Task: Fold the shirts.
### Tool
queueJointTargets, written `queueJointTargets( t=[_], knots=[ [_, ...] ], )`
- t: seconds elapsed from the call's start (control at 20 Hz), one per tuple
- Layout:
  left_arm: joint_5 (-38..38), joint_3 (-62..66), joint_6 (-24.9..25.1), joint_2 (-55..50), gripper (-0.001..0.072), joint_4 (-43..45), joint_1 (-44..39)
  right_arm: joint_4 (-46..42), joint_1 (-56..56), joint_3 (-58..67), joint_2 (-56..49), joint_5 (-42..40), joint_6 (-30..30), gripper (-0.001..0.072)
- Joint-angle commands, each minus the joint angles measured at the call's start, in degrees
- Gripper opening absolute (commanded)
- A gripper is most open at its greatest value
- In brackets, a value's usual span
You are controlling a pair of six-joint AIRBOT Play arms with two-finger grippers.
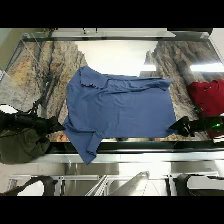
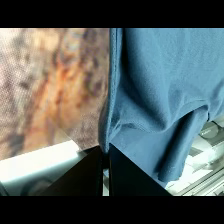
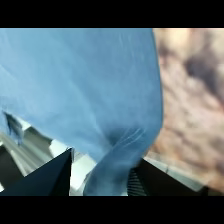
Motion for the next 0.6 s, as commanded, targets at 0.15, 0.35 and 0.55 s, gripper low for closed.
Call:
queueJointTargets(
  t=[0.15, 0.35, 0.55],
  knots=[
    [-0.33, 0.07, 0.02, -0.02, 0.0025, 0.09, 0.09, 1.33, -3.3, 2.05, 0.13, 5.05, 0.07, 0.0426],
    [-0.26, 0.07, 0.02, -0.02, 0.0025, 0.09, 0.09, 1.7, -2.78, -2.27, 0.09, 1.6, -0.39, 0.0418],
    [-0.22, 0.07, 0.04, -0.02, 0.0026, 0.09, 0.09, 1.75, -2.78, -2.38, 0.09, 3.96, 0.35, 0.0015]
  ],
)
